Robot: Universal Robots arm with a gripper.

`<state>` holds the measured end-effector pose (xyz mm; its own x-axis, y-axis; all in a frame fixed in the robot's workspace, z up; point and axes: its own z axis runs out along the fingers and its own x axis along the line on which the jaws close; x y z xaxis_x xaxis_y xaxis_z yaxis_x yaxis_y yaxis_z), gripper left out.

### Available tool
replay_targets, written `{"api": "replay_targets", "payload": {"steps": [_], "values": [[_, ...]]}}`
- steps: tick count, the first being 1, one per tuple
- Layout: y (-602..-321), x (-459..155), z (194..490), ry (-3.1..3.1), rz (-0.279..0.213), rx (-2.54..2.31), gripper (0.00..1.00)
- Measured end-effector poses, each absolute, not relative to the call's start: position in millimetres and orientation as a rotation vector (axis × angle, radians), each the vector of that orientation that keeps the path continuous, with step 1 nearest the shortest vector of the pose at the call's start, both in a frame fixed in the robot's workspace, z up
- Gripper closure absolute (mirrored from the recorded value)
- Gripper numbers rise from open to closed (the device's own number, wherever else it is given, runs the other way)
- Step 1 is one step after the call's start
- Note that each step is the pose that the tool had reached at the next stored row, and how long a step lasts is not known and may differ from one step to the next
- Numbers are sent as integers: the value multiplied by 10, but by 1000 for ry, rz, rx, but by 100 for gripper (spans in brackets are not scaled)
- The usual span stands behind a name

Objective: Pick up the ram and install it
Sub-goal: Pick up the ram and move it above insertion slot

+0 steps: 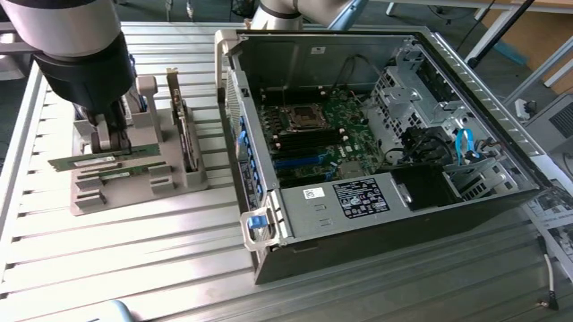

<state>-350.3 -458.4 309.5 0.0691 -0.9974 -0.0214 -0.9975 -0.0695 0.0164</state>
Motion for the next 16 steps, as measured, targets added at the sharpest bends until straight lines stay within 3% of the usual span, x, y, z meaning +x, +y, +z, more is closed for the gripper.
{"api": "replay_targets", "payload": {"steps": [16], "values": [[-4584, -3499, 3680, 2141, 42, -2295, 88]]}}
